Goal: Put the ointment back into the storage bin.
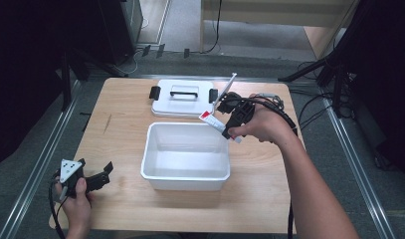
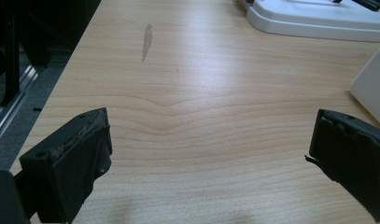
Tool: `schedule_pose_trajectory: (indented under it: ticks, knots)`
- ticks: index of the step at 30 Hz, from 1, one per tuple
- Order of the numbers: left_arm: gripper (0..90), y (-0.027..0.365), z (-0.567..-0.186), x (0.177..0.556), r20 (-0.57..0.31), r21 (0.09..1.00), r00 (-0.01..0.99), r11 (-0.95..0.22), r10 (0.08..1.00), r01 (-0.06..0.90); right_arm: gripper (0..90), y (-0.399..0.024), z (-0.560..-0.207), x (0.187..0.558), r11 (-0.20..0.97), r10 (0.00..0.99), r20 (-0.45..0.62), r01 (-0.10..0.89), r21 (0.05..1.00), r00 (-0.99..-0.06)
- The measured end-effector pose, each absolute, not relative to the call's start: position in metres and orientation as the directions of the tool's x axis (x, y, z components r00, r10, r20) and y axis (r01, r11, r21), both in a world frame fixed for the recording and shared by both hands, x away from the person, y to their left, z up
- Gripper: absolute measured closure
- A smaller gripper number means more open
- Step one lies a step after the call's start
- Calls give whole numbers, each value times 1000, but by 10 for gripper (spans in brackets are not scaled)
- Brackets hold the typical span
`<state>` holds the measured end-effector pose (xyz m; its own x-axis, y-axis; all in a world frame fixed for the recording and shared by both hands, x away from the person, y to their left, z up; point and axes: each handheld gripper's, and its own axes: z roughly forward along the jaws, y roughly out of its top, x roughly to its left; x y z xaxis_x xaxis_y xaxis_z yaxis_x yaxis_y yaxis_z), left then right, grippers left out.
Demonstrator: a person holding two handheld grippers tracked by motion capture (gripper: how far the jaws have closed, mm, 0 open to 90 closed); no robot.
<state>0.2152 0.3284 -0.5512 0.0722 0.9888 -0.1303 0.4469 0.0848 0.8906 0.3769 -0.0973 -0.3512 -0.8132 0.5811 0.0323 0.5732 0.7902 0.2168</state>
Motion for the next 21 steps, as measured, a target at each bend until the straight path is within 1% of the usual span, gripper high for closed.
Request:
schedule_pose_trajectory:
  ticks: [3, 4, 5, 6, 7, 10, 15, 21]
  knots:
    - [0, 328, -551, 215, -129, 890, 73, 84, 989, 448, 726, -92, -352, 374, 817, 542, 19, 532, 222, -840]
    - [0, 328, -551, 215, -129, 890, 73, 84, 989, 448, 726, -92, -352, 374, 817, 542, 19, 532, 222, -840]
    - [0, 328, -551, 215, -128, 890, 72, 83, 989, 448, 726, -88, -353, 371, 837, 508, 17, 498, 228, -861]
    - [0, 328, -551, 215, -128, 890, 72, 83, 989, 448, 726, -88, -353, 371, 837, 508, 17, 498, 228, -861]
    - [0, 328, -551, 215, -129, 890, 73, 83, 989, 448, 726, -84, -354, 369, 852, 479, 13, 469, 231, -878]
    - [0, 328, -551, 215, -131, 890, 72, 85, 989, 448, 726, -81, -354, 367, 863, 458, 8, 447, 234, -889]
    - [0, 328, -551, 215, -128, 890, 73, 82, 989, 449, 726, -72, -356, 361, 895, 389, -3, 377, 241, -921]
    - [0, 328, -551, 215, -127, 890, 74, 81, 989, 449, 726, -64, -358, 357, 911, 339, -7, 327, 250, -941]
